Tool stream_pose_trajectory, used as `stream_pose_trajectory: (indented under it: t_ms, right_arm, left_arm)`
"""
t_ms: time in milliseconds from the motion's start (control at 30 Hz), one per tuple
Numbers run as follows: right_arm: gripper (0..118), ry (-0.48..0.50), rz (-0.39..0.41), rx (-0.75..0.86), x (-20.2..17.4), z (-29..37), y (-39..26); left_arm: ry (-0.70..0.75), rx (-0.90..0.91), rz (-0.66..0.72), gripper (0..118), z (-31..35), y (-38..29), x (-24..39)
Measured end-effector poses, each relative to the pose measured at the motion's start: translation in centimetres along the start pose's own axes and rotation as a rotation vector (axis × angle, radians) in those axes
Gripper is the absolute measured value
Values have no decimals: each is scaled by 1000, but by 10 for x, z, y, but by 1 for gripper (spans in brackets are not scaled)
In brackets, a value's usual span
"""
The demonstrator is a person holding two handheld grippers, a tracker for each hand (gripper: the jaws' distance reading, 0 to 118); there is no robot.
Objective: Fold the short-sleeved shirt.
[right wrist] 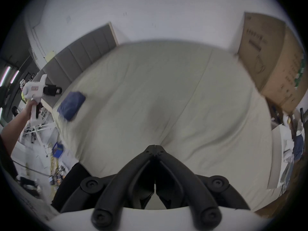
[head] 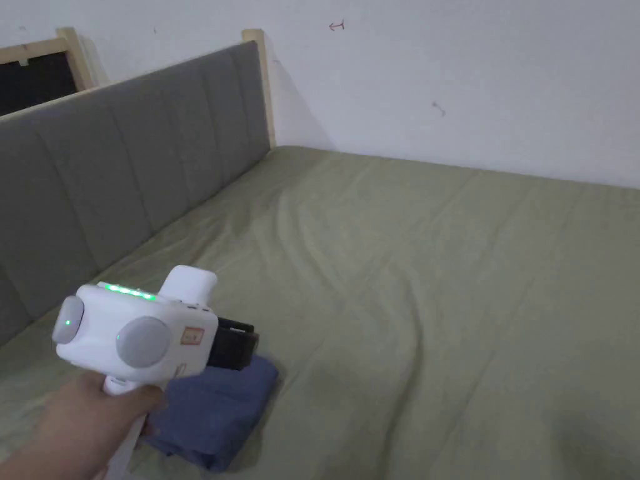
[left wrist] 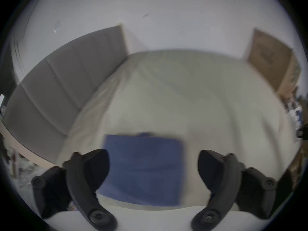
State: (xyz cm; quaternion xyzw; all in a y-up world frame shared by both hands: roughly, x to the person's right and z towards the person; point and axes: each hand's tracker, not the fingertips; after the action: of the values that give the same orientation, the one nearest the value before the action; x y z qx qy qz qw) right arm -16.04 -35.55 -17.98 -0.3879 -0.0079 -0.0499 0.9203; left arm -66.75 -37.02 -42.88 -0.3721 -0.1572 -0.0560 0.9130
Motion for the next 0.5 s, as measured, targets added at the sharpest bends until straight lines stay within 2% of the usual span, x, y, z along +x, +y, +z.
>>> stream_pose_trajectory:
  t_ms: [33, 100, 133, 233, 300, 433, 500]
  right_arm:
    - [0, -20, -1, 60, 1, 10, -2]
    - [0, -47, -38, 165, 4, 30, -8]
    - [0, -54, -57, 198, 6, 39, -10]
    - [0, -78, -114, 283, 11, 67, -17]
    - [0, -76, -145, 328, 8, 87, -19]
    - [0, -95, -190, 456, 7, 126, -26]
    - [0, -130, -173, 548, 3, 148, -29]
  left_arm:
    - [-44, 67, 3, 83, 13, -4, 23]
    - [-146, 163, 29, 22, 36, -13, 71]
    - [-180, 192, 37, 0, 43, -16, 92]
    - [-255, 262, -33, 0, 71, -25, 161]
    - [-276, 378, -78, 0, 95, -28, 203]
    - [-315, 534, -40, 0, 146, -27, 255]
    - [-330, 610, -17, 0, 168, -27, 273]
